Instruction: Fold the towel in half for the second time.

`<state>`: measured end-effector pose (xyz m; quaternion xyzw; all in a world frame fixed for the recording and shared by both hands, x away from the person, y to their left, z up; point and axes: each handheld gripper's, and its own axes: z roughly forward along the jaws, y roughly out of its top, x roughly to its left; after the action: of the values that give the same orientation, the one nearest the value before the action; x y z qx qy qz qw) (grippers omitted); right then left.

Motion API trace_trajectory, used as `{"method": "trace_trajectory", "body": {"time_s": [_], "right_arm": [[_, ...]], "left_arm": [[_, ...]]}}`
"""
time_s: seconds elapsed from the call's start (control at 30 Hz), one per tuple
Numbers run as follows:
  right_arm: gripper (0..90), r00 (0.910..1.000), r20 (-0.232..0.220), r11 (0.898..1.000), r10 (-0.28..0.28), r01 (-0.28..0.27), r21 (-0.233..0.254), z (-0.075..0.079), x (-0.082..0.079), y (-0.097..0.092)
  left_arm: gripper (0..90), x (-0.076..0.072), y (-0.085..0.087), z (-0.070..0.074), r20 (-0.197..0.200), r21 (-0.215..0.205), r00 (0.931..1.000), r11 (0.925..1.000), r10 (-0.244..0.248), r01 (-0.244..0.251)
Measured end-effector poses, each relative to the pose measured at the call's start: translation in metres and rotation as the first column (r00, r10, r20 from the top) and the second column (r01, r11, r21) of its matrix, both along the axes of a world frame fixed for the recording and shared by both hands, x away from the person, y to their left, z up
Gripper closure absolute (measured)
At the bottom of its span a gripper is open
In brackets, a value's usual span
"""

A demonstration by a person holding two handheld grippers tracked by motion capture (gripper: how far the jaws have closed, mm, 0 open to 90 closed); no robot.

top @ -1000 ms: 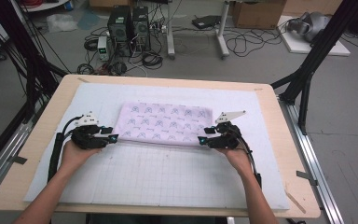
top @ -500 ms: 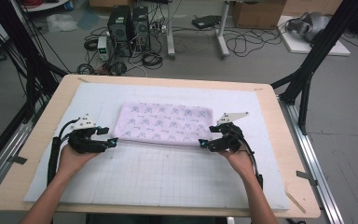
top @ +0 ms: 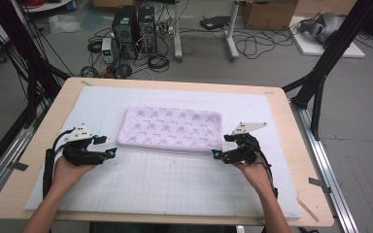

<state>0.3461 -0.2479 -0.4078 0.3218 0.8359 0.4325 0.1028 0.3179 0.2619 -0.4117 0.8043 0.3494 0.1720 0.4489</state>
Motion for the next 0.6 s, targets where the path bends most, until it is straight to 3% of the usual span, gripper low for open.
{"method": "trace_trajectory", "body": {"time_s": [0.2,0.6], "right_arm": [[16.2,0.9996,-0.004,1.0,-0.029,0.029,-0.001,-0.008,-0.012,-0.013],[15.5,0.9979,0.03,0.998,-0.057,0.056,0.025,-0.013,-0.043,-0.034]], "left_arm": [[33.9,-0.011,0.003,-0.002,0.002,-0.003,0.9999,0.9999,0.017,-0.017],[33.0,-0.034,0.006,-0.006,0.009,-0.001,0.9996,0.9997,0.025,-0.025]]}}
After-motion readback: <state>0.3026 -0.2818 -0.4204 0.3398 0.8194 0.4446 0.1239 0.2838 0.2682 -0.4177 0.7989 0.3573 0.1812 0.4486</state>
